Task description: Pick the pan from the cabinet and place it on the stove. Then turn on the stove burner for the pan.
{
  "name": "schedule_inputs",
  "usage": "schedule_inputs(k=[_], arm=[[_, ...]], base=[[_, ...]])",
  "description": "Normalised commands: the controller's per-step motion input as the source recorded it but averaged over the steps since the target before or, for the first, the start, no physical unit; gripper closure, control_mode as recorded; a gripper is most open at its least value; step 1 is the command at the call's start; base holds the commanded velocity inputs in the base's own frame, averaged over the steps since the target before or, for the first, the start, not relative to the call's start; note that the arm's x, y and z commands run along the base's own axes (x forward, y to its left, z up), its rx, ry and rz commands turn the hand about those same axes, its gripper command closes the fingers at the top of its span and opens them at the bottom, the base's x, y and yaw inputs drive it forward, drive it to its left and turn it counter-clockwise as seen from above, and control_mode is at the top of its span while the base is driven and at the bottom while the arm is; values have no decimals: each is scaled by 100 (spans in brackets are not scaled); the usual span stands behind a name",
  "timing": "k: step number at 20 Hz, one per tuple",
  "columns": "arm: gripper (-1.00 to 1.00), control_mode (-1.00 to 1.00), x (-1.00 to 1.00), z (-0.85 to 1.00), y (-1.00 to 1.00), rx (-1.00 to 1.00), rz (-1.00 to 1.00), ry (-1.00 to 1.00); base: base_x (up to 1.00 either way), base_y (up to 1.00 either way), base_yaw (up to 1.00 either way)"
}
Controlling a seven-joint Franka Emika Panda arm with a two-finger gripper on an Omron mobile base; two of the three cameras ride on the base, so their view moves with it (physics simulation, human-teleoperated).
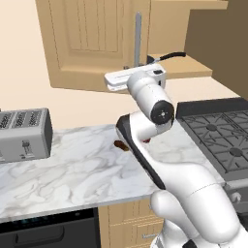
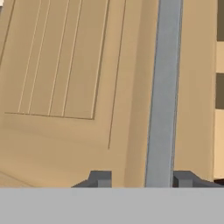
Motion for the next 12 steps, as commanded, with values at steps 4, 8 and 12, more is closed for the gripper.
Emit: schedule_inputs(k=[4,8,12], arm=[[100,-100,-51,0,68,0,0,0],[100,-100,-55,0,65,0,0,0],[100,-100,-57,-2,57,-3,1,0]], base=[[0,0,0],[0,0,0],[0,0,0]])
